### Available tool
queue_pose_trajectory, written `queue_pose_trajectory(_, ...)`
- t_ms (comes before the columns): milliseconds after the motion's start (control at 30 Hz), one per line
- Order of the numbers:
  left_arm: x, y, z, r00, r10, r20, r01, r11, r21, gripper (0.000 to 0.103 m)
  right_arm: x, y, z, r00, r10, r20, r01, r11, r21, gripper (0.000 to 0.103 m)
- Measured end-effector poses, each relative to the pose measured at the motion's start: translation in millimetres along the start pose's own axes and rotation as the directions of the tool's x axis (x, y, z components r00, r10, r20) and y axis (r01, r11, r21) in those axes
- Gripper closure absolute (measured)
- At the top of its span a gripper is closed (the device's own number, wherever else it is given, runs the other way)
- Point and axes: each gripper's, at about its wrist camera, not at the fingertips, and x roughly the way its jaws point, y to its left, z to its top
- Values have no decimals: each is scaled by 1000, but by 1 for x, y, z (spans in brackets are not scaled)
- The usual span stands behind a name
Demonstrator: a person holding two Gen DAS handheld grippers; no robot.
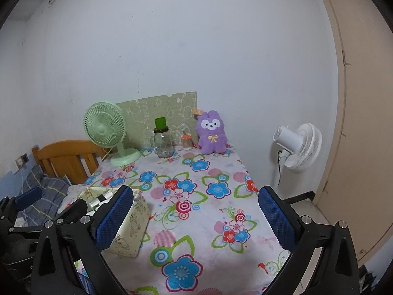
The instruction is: Organize soft objects
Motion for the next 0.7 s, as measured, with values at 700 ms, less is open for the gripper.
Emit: queue_pose_trajectory(700, -7, 10, 0, 1000, 13, 12, -12, 1000, -25, 0, -1, 4, 4, 1000, 4, 2, -4, 1000, -11, 0)
